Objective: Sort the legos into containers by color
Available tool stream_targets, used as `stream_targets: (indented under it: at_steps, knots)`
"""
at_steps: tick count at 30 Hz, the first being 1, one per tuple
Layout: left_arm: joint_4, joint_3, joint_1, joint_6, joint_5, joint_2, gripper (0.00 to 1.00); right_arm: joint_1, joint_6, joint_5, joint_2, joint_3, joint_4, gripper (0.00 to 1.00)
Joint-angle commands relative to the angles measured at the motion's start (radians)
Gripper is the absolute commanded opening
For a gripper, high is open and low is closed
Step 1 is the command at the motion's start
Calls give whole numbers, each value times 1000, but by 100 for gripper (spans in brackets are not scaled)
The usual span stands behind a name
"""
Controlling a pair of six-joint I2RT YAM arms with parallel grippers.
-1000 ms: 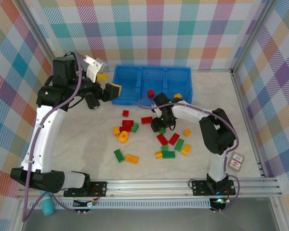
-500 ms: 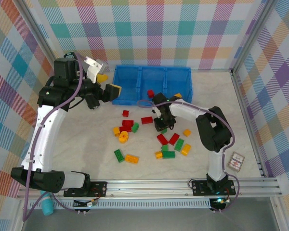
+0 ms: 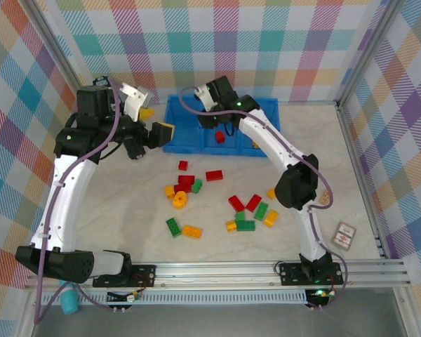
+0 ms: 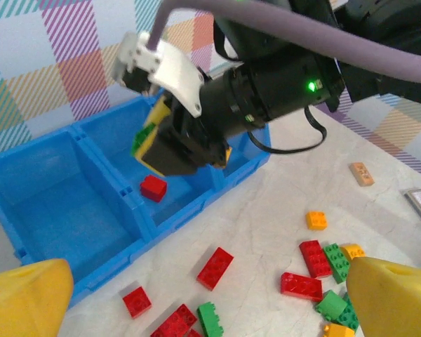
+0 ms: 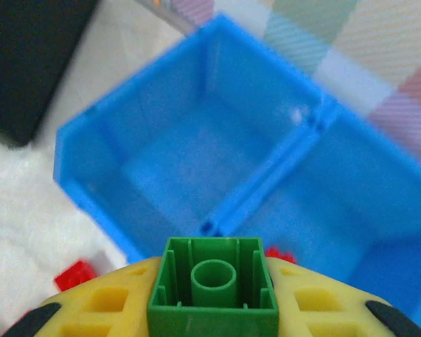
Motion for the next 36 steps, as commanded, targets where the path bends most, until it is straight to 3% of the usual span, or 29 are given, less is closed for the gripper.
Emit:
stream_targets:
  at_steps: [1,6,12,19,27,36]
  knots:
    - [21,-6,10,10,-18,-41,100,3,-134,-87,84,47,105,34]
    - [21,-11,11,9,-10,-50,100,11,-165,-156,153,49,226,33]
    - [34,-30,10,11,-11,-73,100,49,-264,-102,252,38,300,33]
    - [48,-55,11,14,-21,-82,100,91,-513,-14,332,33,289,35]
    - [39,-42,10,12,-10,-67,100,96,-531,6,323,-25,310,43]
    - [36,-42,11,13,-19,-84,100,99,-521,4,293,-4,293,62]
